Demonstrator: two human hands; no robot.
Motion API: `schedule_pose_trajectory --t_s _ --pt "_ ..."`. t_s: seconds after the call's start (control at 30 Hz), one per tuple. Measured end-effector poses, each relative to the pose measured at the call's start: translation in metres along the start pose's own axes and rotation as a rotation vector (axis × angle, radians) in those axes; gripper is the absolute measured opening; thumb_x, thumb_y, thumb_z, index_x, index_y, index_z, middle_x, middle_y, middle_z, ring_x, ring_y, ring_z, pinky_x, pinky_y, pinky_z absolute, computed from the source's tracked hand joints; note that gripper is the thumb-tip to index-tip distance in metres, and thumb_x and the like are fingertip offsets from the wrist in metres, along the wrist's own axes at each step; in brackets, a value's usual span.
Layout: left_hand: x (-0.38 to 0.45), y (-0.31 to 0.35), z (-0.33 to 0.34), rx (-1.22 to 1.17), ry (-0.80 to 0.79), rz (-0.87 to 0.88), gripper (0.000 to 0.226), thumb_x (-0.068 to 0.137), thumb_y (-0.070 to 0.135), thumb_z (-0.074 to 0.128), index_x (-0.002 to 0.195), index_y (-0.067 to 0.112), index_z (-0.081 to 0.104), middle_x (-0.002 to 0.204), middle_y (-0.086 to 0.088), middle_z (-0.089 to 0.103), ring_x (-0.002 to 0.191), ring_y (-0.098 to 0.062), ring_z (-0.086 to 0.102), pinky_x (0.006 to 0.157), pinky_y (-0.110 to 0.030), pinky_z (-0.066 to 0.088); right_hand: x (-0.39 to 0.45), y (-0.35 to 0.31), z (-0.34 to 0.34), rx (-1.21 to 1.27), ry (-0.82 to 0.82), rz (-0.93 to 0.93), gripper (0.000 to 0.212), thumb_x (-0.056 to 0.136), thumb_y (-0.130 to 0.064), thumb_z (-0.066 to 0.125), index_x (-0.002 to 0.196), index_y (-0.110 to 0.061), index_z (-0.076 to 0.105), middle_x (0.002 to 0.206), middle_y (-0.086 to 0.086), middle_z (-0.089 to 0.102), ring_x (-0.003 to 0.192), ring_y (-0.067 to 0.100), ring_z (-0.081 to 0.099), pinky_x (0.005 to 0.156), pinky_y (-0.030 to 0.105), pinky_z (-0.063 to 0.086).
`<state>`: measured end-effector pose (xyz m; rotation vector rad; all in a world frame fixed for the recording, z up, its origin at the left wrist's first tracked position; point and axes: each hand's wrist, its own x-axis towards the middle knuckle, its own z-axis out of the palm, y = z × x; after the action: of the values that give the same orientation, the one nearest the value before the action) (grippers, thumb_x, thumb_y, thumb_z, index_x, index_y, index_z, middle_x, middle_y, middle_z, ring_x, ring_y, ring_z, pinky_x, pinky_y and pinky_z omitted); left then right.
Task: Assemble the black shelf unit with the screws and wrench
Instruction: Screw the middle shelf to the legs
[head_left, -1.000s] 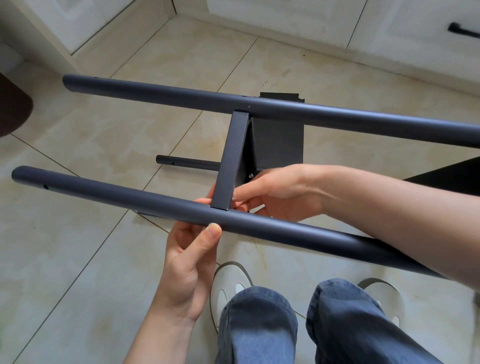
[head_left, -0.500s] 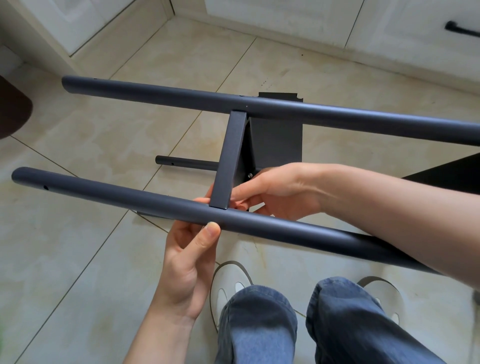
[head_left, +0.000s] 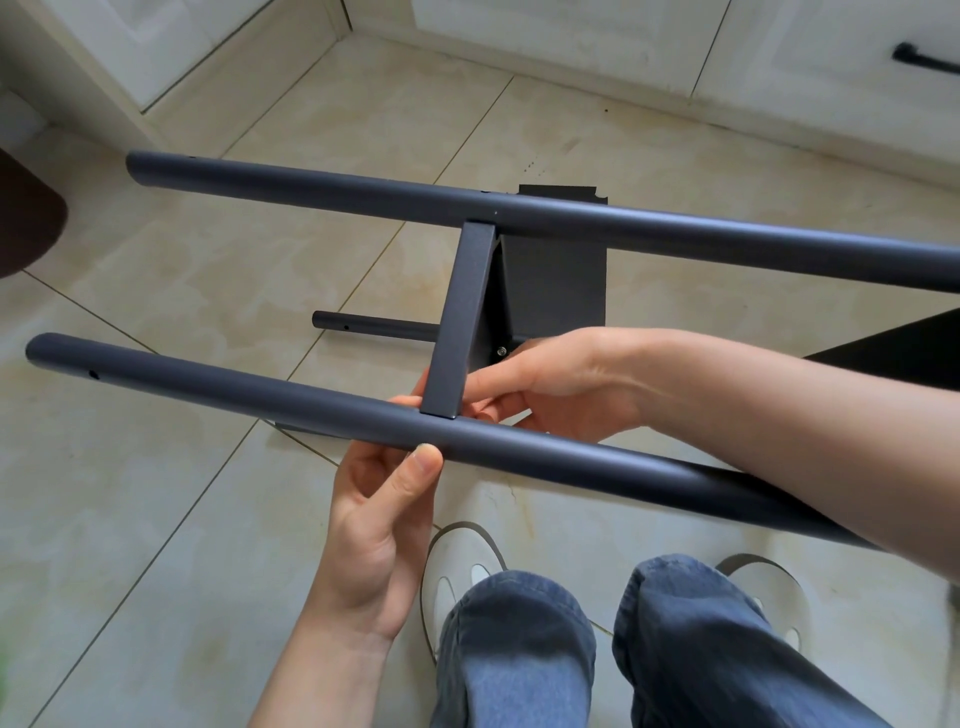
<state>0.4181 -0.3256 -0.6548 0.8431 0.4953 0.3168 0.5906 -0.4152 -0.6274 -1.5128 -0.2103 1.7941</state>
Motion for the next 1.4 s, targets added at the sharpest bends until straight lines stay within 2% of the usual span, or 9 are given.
schedule_pose_trajectory --t_s 0.1,0.2,0.33,0.4,0.53,0.8,1.0,1.23,1.4 --pt "0.000 0.001 0.001 -0.004 -0.032 0.010 0.050 0.060 0.032 0.095 0.104 0.018 0.075 0.114 -0.014 0.072 0.109 -0.029 0.069 0.095 -0.029 0.053 0.002 -0.001 0.002 -0.003 0.005 -0.040 0.032 0.095 -0.038 0.062 0.109 -0.012 0.072 0.074 -0.002 0.060 0.084 0.016 0.057 0.079 0.030 0.050" --pt "0.001 0.001 0.000 0.014 -0.018 0.011 0.053 0.059 0.033 0.096 0.104 0.018 0.075 0.113 -0.016 0.072 0.111 -0.033 0.067 0.101 -0.034 0.051 -0.004 -0.001 -0.004 -0.013 -0.031 -0.034 0.027 0.093 -0.038 0.062 0.075 -0.019 0.070 0.073 -0.003 0.061 0.079 0.015 0.058 0.078 0.032 0.049" --pt "0.000 0.001 0.000 0.021 -0.023 0.005 0.049 0.059 0.035 0.095 0.102 0.022 0.077 0.113 -0.013 0.073 0.111 -0.033 0.067 0.094 -0.031 0.054 -0.007 0.000 -0.007 -0.049 -0.018 -0.016 0.034 0.088 -0.037 0.067 0.058 -0.022 0.072 0.075 -0.002 0.063 0.074 0.013 0.061 0.074 0.031 0.050" --pt "0.000 0.002 0.001 0.023 -0.024 0.005 0.049 0.059 0.036 0.095 0.102 0.022 0.077 0.112 -0.012 0.073 0.109 -0.031 0.068 0.093 -0.029 0.054 -0.005 -0.001 -0.004 -0.045 0.007 -0.016 0.030 0.090 -0.036 0.066 0.067 -0.019 0.073 0.074 -0.001 0.062 0.075 0.015 0.059 0.076 0.032 0.049" --pt "0.000 0.003 0.003 0.027 -0.052 0.028 0.043 0.063 0.035 0.093 0.101 0.024 0.077 0.107 -0.009 0.075 0.105 -0.025 0.071 0.093 -0.028 0.053 0.001 -0.002 0.004 -0.022 0.043 -0.043 0.044 0.095 -0.038 0.062 0.125 -0.005 0.066 0.076 0.000 0.058 0.086 0.018 0.055 0.085 0.033 0.048" --pt "0.000 0.000 -0.001 0.054 0.003 0.024 0.051 0.053 0.039 0.097 0.098 0.025 0.078 0.109 -0.009 0.074 0.111 -0.030 0.067 0.106 -0.036 0.049 -0.010 -0.003 -0.004 -0.033 0.002 -0.017 0.024 0.090 -0.034 0.066 0.074 -0.017 0.069 0.073 0.000 0.062 0.074 0.015 0.059 0.075 0.032 0.050" --pt "0.000 0.001 0.000 0.051 -0.023 0.030 0.050 0.056 0.037 0.096 0.100 0.023 0.077 0.107 -0.010 0.074 0.106 -0.028 0.070 0.100 -0.032 0.051 -0.001 -0.004 0.004 -0.008 0.036 -0.045 0.035 0.096 -0.036 0.062 0.118 -0.010 0.069 0.073 -0.001 0.060 0.077 0.015 0.057 0.077 0.030 0.049" --pt "0.001 0.000 -0.001 0.075 -0.040 0.043 0.044 0.060 0.038 0.094 0.099 0.028 0.077 0.106 -0.004 0.075 0.108 -0.024 0.069 0.098 -0.030 0.051 -0.012 -0.004 -0.006 -0.024 -0.021 -0.008 0.024 0.087 -0.032 0.068 0.068 -0.018 0.072 0.074 0.000 0.060 0.074 0.015 0.058 0.076 0.032 0.049" --pt "0.001 0.003 0.002 0.066 -0.054 0.045 0.039 0.064 0.036 0.092 0.099 0.027 0.078 0.105 -0.004 0.076 0.104 -0.021 0.071 0.093 -0.026 0.052 -0.005 -0.004 0.001 -0.038 0.024 -0.031 0.020 0.093 -0.034 0.065 0.097 -0.014 0.065 0.078 0.001 0.059 0.084 0.018 0.057 0.081 0.033 0.049"
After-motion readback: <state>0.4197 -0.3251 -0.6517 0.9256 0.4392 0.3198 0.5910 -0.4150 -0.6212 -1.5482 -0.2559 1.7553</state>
